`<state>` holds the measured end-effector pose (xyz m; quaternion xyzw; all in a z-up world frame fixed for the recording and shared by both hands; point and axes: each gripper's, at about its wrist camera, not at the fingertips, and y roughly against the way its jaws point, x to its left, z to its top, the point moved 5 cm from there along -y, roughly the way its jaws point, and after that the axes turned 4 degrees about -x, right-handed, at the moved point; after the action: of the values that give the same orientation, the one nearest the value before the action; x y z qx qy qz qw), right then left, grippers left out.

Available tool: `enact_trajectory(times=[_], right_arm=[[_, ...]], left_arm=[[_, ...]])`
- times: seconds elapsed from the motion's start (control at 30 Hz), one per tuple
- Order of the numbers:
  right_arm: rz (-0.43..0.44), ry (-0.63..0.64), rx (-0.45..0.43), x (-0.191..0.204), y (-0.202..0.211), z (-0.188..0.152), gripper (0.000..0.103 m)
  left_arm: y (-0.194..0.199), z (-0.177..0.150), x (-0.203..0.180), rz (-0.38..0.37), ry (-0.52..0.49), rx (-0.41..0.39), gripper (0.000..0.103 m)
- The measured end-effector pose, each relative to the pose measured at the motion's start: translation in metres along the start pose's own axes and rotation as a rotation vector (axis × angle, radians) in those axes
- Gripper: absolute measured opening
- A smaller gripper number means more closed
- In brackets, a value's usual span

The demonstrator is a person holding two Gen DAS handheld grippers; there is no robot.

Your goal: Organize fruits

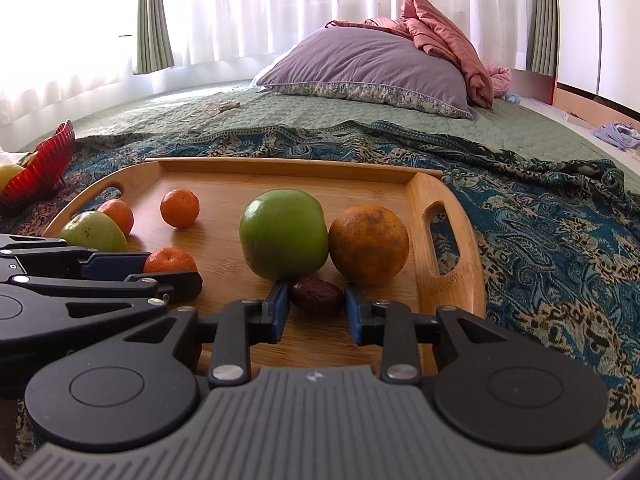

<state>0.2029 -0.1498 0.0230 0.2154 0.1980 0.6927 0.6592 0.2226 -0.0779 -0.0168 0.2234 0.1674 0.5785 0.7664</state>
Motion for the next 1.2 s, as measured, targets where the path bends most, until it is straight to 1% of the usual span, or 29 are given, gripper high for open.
enact_trajectory(times=[0.07, 0.1, 0.3, 0.43, 0.53, 0.6, 0.67, 0.73, 0.8, 0.97, 1.2], right_arm=[[-0.001, -0.003, -0.002, -0.001, 0.002, 0.000, 0.042], [-0.002, -0.005, -0.003, -0.001, 0.002, 0.000, 0.044], [-0.003, -0.033, -0.013, -0.005, 0.013, 0.001, 0.047], [-0.014, -0.019, -0.025, -0.006, 0.021, 0.001, 0.050], [-0.018, -0.021, -0.038, -0.007, 0.028, 0.002, 0.054], [-0.016, -0.026, -0.047, -0.008, 0.034, 0.002, 0.054], [-0.020, -0.019, -0.056, -0.008, 0.039, 0.002, 0.056], [-0.027, -0.006, -0.066, -0.008, 0.045, 0.002, 0.061], [-0.029, 0.004, -0.075, -0.007, 0.050, 0.000, 0.063], [-0.023, 0.020, -0.084, -0.001, 0.062, -0.007, 0.068], [-0.016, 0.038, -0.085, 0.010, 0.073, -0.020, 0.078]], left_arm=[[0.003, 0.000, 0.000, 0.001, -0.001, -0.008, 0.035], [0.005, 0.001, 0.000, 0.002, -0.003, -0.015, 0.038], [0.018, 0.006, -0.003, -0.015, -0.003, -0.039, 0.044], [0.026, 0.008, -0.004, -0.017, 0.002, -0.048, 0.048], [0.033, 0.010, -0.004, -0.021, 0.006, -0.058, 0.054], [0.039, 0.010, -0.004, -0.022, 0.004, -0.067, 0.061], [0.046, 0.010, -0.003, -0.021, 0.003, -0.075, 0.065], [0.052, 0.008, -0.001, -0.017, 0.003, -0.081, 0.069], [0.059, 0.006, 0.001, -0.012, 0.010, -0.085, 0.074], [0.072, -0.002, 0.008, -0.006, 0.031, -0.077, 0.078], [0.087, -0.019, 0.019, 0.041, 0.035, -0.058, 0.084]])
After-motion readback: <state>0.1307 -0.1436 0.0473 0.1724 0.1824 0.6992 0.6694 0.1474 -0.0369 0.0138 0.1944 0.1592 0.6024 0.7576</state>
